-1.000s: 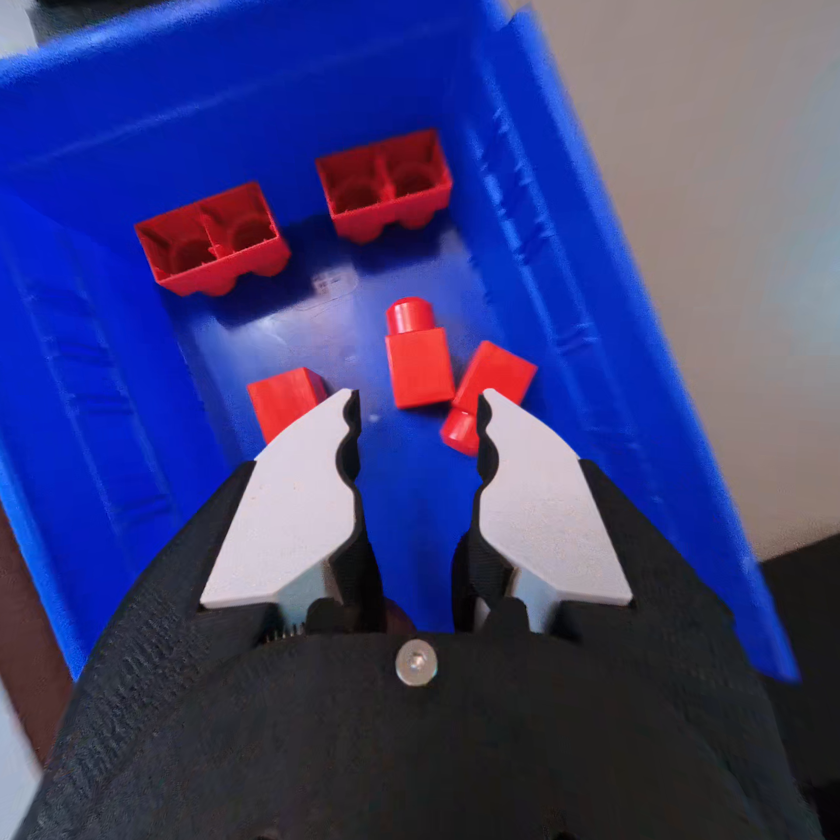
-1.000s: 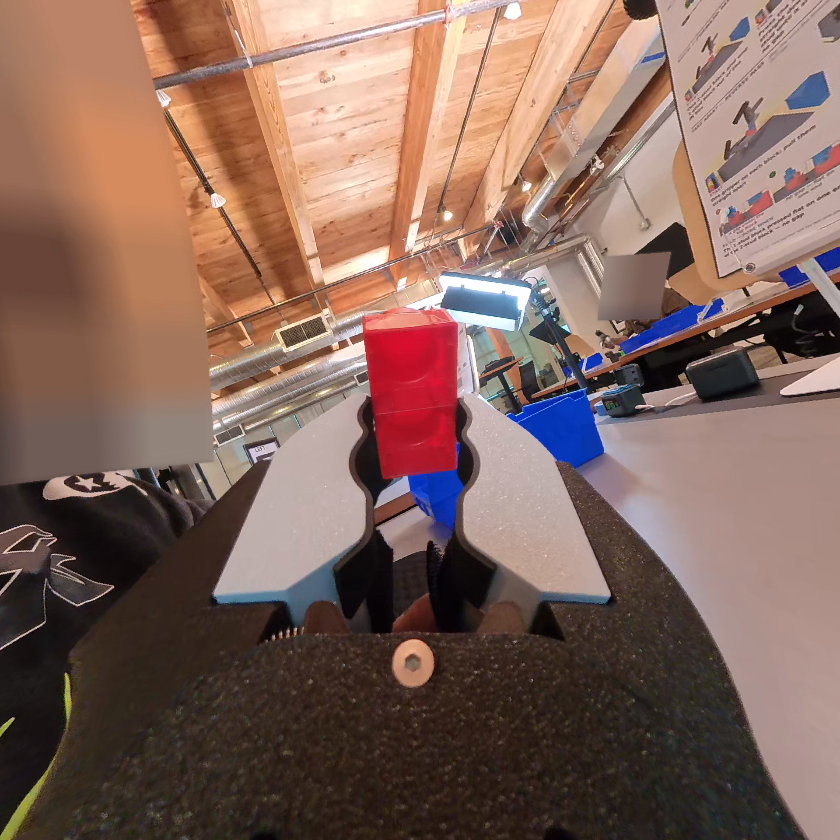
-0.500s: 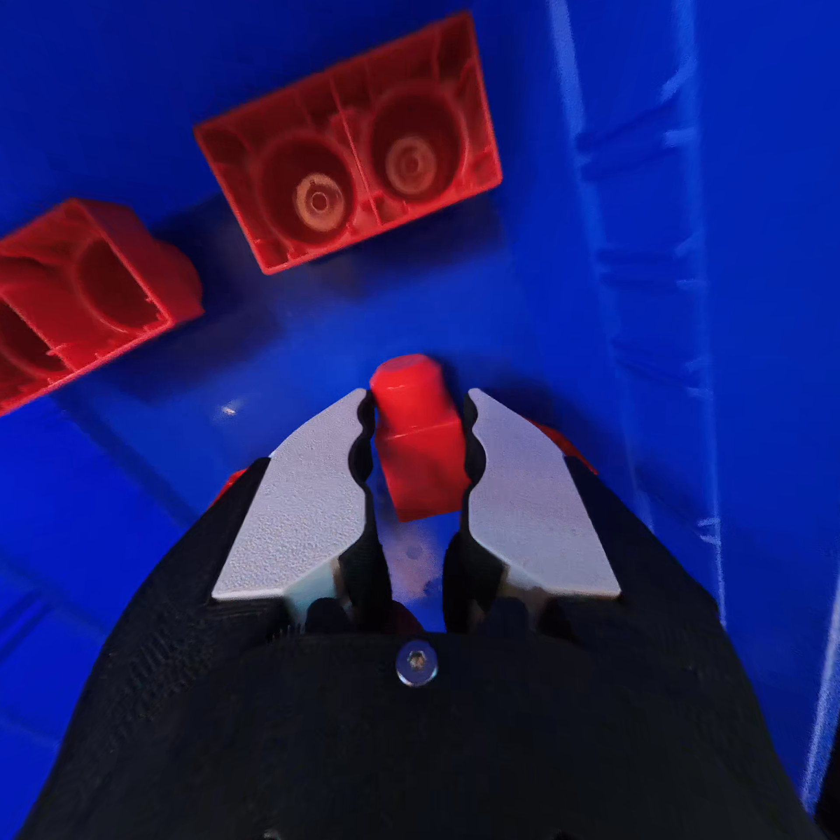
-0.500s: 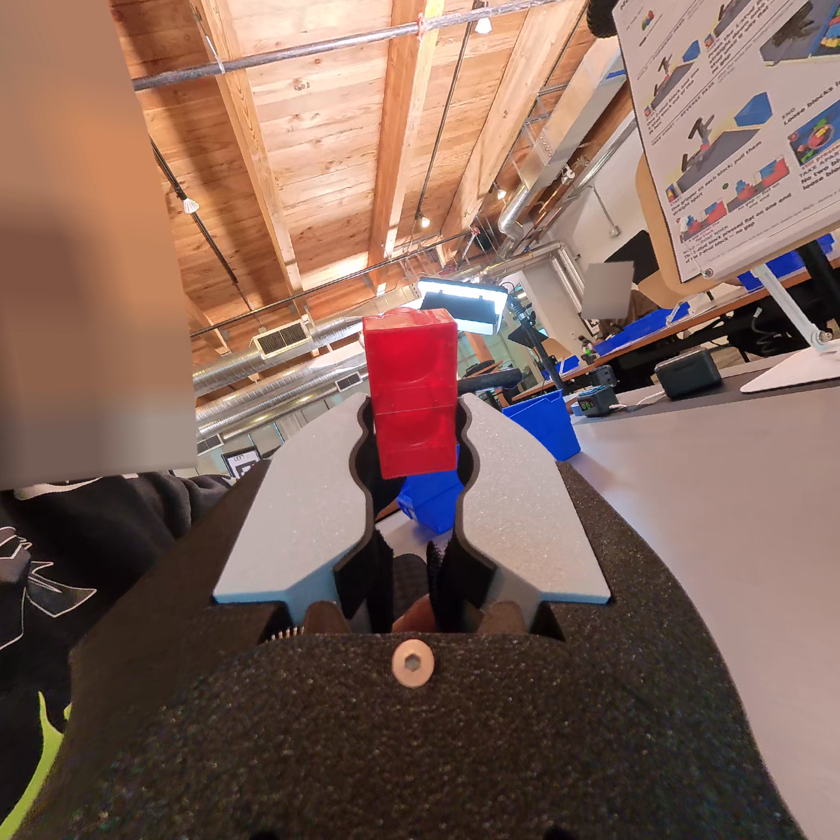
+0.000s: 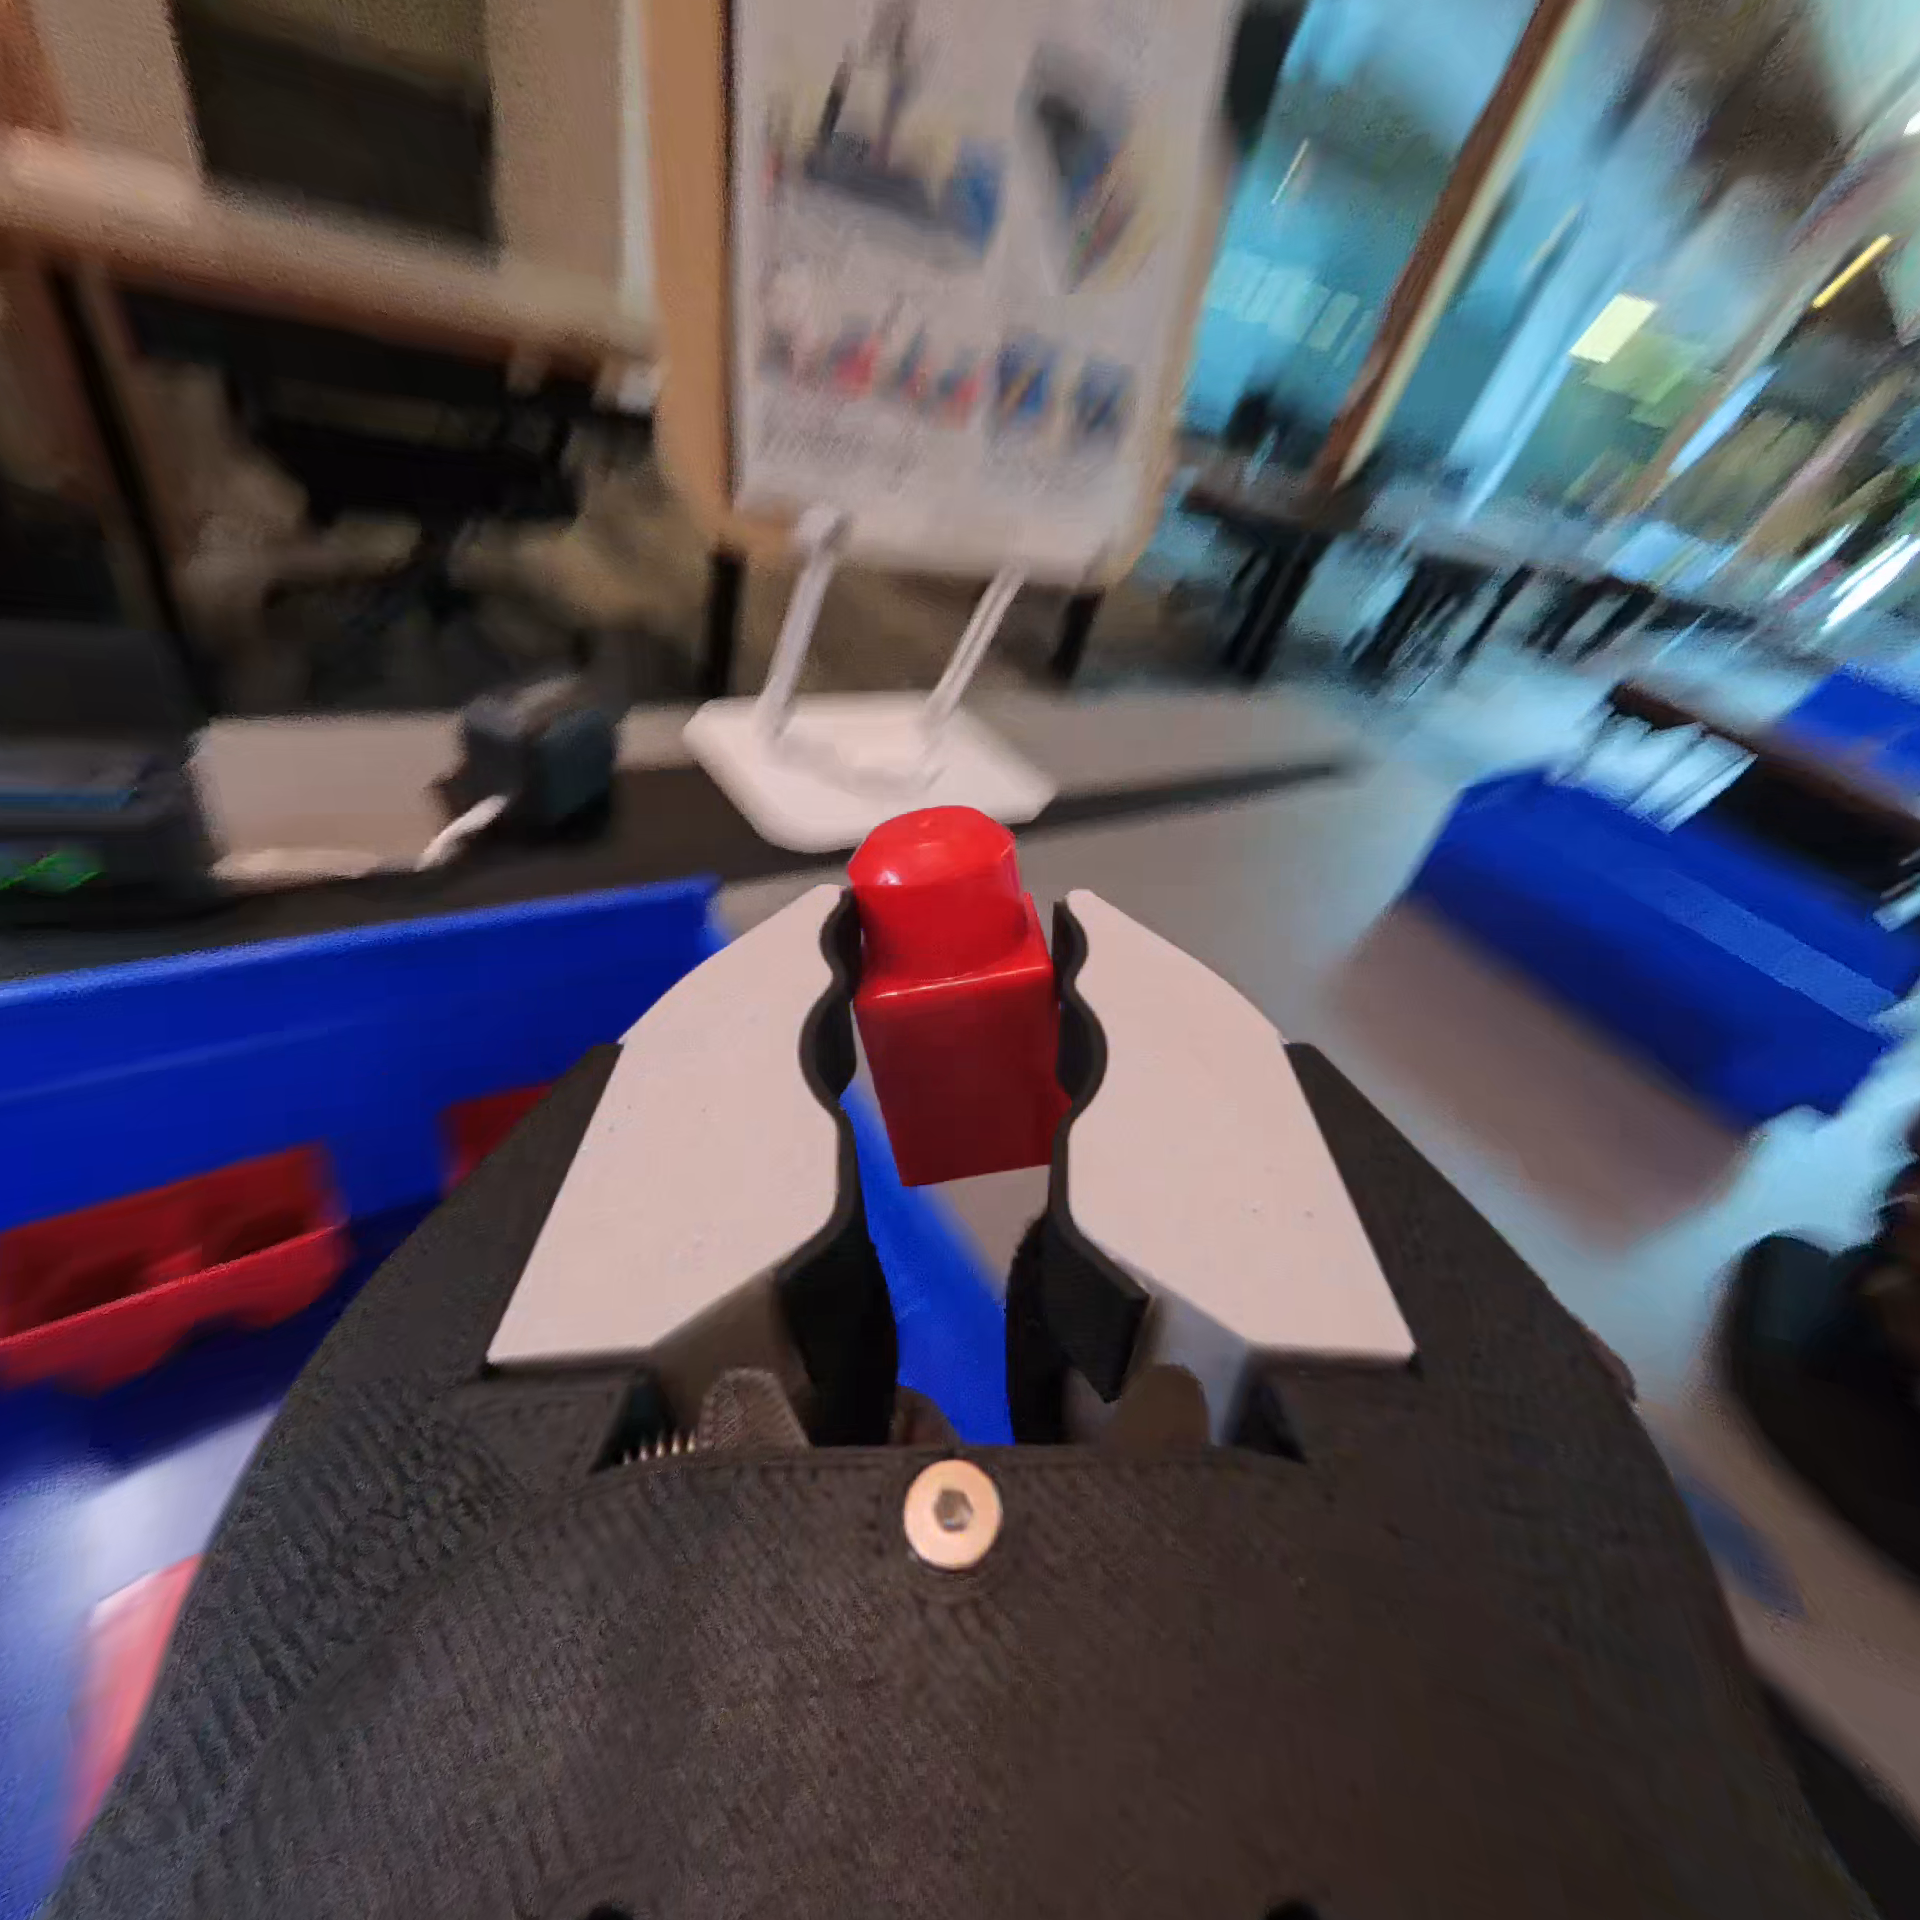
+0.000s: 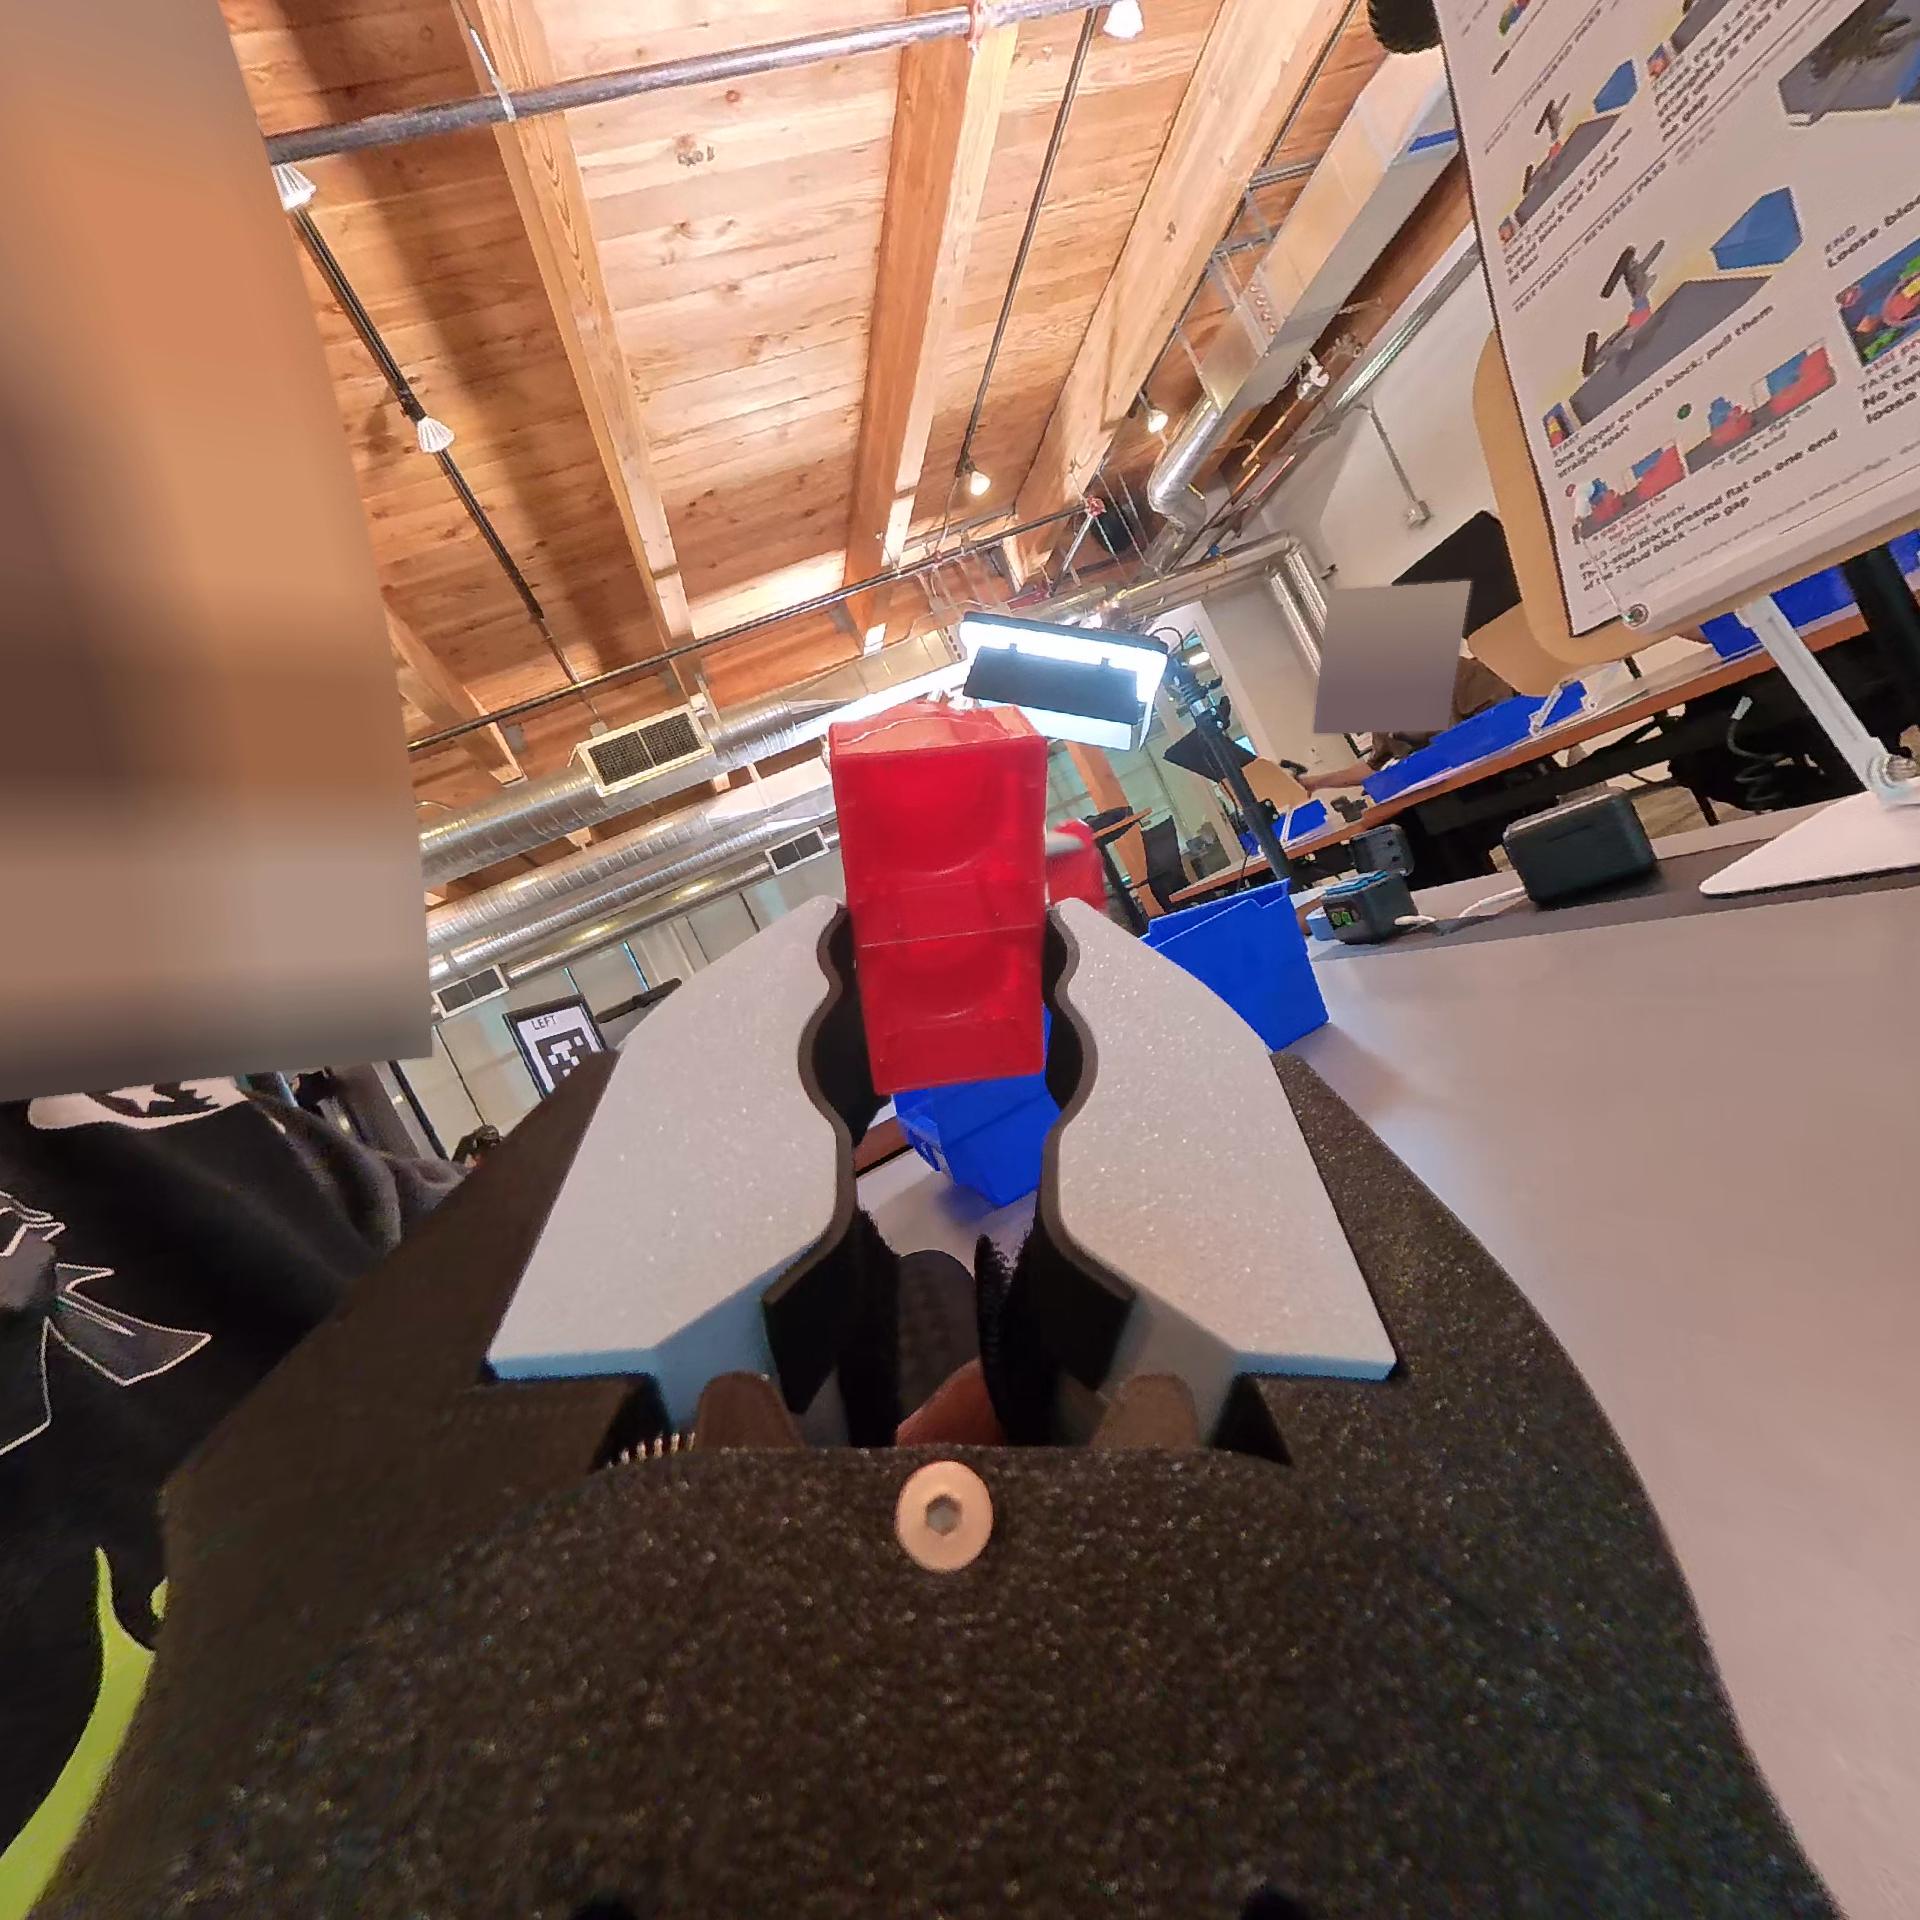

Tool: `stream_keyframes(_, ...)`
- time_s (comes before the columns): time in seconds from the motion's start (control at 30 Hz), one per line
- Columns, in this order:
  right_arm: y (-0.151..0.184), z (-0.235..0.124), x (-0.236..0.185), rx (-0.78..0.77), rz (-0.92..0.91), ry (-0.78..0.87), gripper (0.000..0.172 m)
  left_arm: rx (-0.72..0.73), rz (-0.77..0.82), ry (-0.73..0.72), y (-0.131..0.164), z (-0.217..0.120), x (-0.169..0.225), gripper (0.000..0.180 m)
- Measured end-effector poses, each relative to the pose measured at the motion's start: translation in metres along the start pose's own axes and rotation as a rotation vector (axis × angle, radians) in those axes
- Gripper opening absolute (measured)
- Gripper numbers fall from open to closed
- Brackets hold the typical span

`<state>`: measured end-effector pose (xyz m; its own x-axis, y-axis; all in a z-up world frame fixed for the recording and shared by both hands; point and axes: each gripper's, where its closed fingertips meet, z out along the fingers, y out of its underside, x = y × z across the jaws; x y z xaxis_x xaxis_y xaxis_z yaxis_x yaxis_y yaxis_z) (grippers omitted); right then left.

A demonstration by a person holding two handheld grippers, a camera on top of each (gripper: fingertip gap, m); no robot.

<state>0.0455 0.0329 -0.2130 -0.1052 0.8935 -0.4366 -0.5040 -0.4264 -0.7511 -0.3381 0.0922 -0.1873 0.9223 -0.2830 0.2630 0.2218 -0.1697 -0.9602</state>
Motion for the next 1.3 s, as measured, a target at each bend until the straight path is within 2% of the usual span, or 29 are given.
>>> stream_keyframes(0.1,0.0,0.001,-0.002,-0.002,-0.007,-0.006,0.035,0.286,-0.153,0.197,-0.03,-0.02,0.053,0.035)
stream_keyframes(0.2,0.001,0.001,-0.004,-0.008,-0.017,-0.006,0.034,0.478,-0.289,0.358,-0.042,-0.036,0.095,0.035)
stream_keyframes(0.37,0.001,0.006,-0.009,-0.009,-0.017,-0.015,0.035,0.715,-0.386,0.482,-0.042,-0.047,0.162,0.035)
stream_keyframes(0.57,0.006,0.016,-0.018,-0.011,0.042,-0.042,0.035,0.925,-0.484,0.619,-0.028,-0.049,0.228,0.035)
stream_keyframes(0.73,0.013,0.035,-0.037,-0.047,0.118,-0.108,0.035,0.929,-0.444,0.651,-0.007,-0.027,0.271,0.035)
stream_keyframes(0.93,0.02,0.055,-0.047,-0.074,0.131,-0.103,0.034,0.878,-0.448,0.665,0.009,-0.01,0.297,0.035)
stream_keyframes(1.3,0.024,0.058,-0.046,-0.083,0.127,-0.092,0.035,0.759,-0.394,0.703,0.029,0.005,0.323,0.034)
